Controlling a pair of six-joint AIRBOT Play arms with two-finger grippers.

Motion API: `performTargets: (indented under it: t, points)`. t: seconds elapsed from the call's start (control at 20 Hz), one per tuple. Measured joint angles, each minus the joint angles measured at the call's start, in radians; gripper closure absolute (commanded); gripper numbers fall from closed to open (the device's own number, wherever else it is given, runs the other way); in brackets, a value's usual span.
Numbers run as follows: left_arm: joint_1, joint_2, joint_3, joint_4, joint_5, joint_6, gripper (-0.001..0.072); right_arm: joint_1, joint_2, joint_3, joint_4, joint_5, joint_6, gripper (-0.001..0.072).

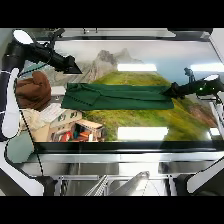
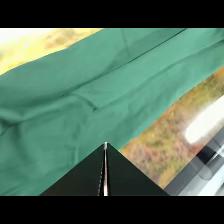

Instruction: Fold the shirts.

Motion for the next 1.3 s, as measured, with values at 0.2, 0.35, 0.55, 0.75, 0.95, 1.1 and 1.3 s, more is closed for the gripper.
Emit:
performTargets:
  t: [0.2, 0.35, 0.55, 0.75, 0.95, 1.1, 1.3]
  points:
    - [-0.069, -0.001, -0.055, 0.000, 0.070, 0.000, 0.0689, 0.008, 0.039, 0.084, 0.012, 0.077, 0.009, 0.0686]
    - [-0.156, -0.029, -0.123, 0.000, 0.164, 0.001, 0.0691, 0.023, 0.105, 0.145, 0.027, 0.133, 0.041, 0.0686]
    - [-0.305, -0.150, -0.097, 0.001, 0.279, -0.013, 0.0691, 0.079, 0.209, 0.187, 0.090, 0.192, 0.089, 0.0686]
    - [-0.414, -0.282, 0.010, 0.004, 0.386, -0.064, 0.0691, 0.169, 0.279, 0.197, 0.137, 0.207, 0.138, 0.0686]
    - [-0.444, -0.328, 0.007, -0.002, 0.465, -0.093, 0.0690, 0.255, 0.305, 0.200, 0.170, 0.197, 0.182, 0.0686]
    - [-0.427, -0.323, 0.025, -0.046, 0.449, -0.098, 0.0690, 0.312, 0.312, 0.200, 0.203, 0.155, 0.198, 0.0686]
    - [-0.304, -0.153, 0.059, -0.087, 0.268, -0.080, 0.0690, 0.399, 0.312, 0.201, 0.217, 0.059, 0.227, 0.0686]
